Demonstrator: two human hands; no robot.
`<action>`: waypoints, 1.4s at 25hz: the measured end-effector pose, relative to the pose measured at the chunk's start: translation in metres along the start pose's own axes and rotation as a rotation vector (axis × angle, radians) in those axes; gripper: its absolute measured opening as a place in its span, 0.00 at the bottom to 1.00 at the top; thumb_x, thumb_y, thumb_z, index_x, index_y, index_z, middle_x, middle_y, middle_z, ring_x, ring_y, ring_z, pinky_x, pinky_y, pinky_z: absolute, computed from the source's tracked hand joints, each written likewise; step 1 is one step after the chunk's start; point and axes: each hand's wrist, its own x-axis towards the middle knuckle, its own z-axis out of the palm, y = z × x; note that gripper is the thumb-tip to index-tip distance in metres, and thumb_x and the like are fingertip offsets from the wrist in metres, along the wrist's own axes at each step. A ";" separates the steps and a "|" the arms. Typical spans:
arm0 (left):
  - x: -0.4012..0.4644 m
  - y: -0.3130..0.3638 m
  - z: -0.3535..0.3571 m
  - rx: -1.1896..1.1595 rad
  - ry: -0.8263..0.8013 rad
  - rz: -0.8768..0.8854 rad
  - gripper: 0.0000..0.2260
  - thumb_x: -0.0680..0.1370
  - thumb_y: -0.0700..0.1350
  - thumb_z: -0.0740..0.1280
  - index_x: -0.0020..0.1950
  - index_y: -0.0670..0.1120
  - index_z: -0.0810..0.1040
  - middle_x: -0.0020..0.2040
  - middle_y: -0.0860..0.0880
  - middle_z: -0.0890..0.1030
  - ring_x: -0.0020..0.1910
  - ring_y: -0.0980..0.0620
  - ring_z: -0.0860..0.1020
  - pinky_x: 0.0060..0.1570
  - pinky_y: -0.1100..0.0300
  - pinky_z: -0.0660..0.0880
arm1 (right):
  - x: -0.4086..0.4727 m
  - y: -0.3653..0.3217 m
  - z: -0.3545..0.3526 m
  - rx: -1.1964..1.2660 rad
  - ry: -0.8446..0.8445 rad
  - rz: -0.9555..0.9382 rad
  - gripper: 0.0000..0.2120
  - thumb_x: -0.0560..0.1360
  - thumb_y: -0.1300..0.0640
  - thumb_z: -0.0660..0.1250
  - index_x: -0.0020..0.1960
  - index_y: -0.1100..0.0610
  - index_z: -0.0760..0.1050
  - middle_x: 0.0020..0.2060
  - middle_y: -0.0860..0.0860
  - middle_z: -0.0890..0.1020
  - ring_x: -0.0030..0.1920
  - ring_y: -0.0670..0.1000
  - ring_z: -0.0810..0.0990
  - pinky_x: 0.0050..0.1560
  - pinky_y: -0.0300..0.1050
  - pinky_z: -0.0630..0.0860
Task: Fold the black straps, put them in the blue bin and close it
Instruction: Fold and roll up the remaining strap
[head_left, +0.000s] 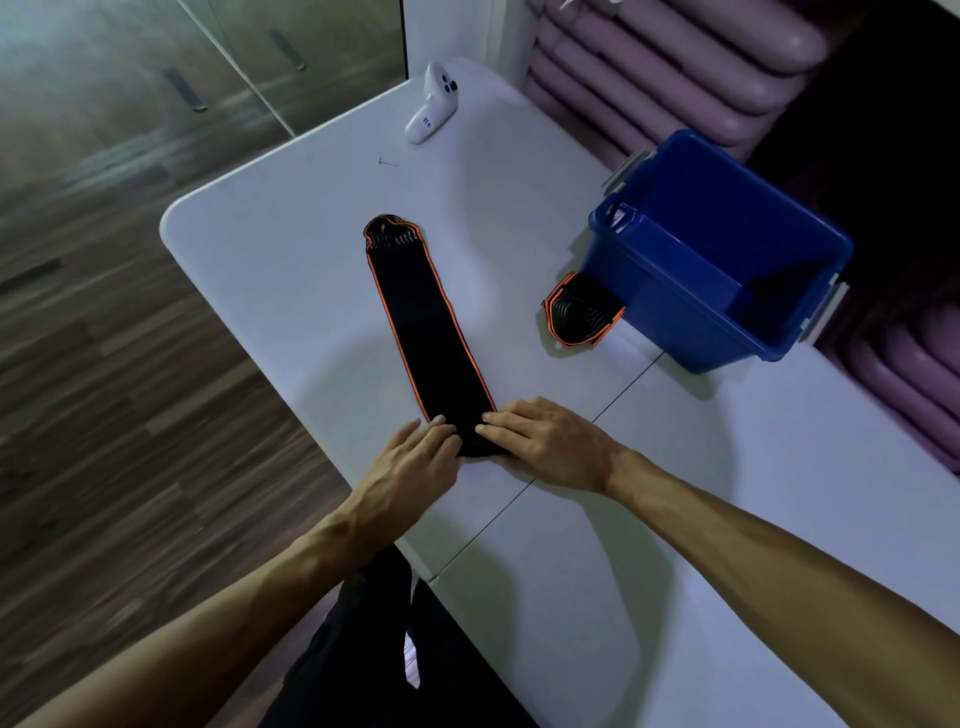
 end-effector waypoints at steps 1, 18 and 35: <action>0.000 -0.001 -0.001 -0.014 -0.003 -0.006 0.11 0.78 0.45 0.61 0.50 0.41 0.80 0.50 0.45 0.84 0.56 0.47 0.82 0.55 0.53 0.78 | 0.002 -0.001 -0.001 -0.016 0.010 -0.009 0.15 0.79 0.61 0.64 0.64 0.64 0.76 0.59 0.58 0.82 0.57 0.56 0.80 0.50 0.50 0.78; 0.026 -0.014 -0.025 -0.553 -0.227 -0.591 0.13 0.80 0.51 0.61 0.60 0.46 0.75 0.43 0.46 0.81 0.41 0.48 0.77 0.41 0.58 0.71 | 0.038 -0.040 -0.011 0.704 0.161 0.880 0.09 0.79 0.49 0.66 0.55 0.51 0.79 0.37 0.46 0.82 0.37 0.46 0.79 0.44 0.47 0.77; 0.028 -0.043 -0.008 -0.076 -0.194 -0.069 0.17 0.82 0.52 0.54 0.63 0.48 0.77 0.68 0.46 0.76 0.68 0.46 0.73 0.62 0.50 0.72 | 0.039 -0.060 0.005 0.502 0.227 0.858 0.17 0.82 0.46 0.57 0.58 0.55 0.77 0.49 0.51 0.76 0.49 0.51 0.77 0.46 0.48 0.80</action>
